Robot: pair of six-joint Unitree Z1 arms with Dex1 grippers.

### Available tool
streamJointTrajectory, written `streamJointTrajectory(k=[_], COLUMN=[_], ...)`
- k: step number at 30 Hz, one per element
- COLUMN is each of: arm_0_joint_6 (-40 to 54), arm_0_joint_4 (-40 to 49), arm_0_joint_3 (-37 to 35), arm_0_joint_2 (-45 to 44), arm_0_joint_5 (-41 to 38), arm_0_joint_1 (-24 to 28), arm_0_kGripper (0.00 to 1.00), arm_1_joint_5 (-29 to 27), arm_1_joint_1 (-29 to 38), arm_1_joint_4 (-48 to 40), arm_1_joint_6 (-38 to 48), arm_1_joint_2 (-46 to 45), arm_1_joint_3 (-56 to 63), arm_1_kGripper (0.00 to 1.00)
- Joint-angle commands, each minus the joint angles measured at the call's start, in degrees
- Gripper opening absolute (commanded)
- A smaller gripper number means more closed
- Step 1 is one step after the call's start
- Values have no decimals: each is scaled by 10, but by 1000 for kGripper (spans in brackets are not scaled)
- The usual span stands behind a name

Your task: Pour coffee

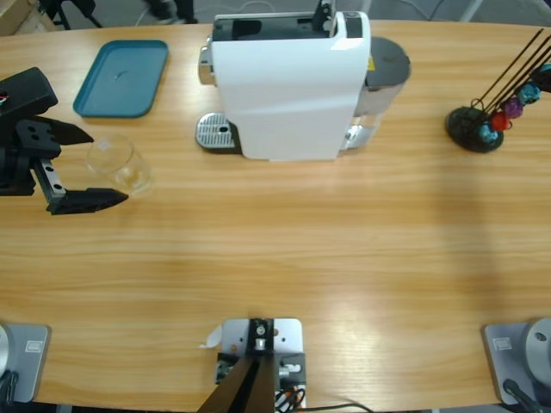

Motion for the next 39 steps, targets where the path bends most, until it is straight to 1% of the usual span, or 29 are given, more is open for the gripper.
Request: streamJointTrajectory(k=[1,2,3,4,12,17,22,29,34,35,36,38,39], arm_0_joint_6=[-8,-8,-8,-8,-8,-11,-21,-21,-21,-20,-20,-20,-20], arm_0_joint_4=[-5,-5,-5,-5,-5,-5,-13,-15,-15,-15,-15,-14,-14], arm_0_joint_3=[19,19,19,19,20,24,36,39,39,39,39,40,39], arm_0_joint_2=[4,4,4,4,6,7,-3,-12,-20,-22,-24,-31,-36], arm_0_joint_5=[3,3,3,3,3,3,2,2,-3,-2,-2,-2,-3], arm_0_joint_1=[-3,-3,-3,-3,-3,-3,-3,-3,-3,-3,-3,-3,-3], arm_0_kGripper=[996,996,996,996,996,996,996,996,996,996,996,996,996], arm_1_joint_5=[-5,-6,-6,-5,8,-5,-14,-48,-73,-66,-48,24,79], arm_1_joint_1=[-3,-3,-3,-3,-3,-1,13,52,82,87,96,131,154], arm_1_joint_4=[3,3,3,1,-7,-10,24,74,133,143,149,151,151], arm_1_joint_6=[-2,-2,-2,-3,-4,-4,-11,-19,-19,-19,-19,-46,-72], arm_1_joint_2=[1,1,0,-1,4,-3,-23,-77,-124,-133,-140,-144,-140], arm_1_joint_3=[22,22,22,22,13,3,-24,-60,-97,-102,-104,-105,-107], arm_1_kGripper=[131,124,41,0,0,0,0,0,0,0,0,0,0])
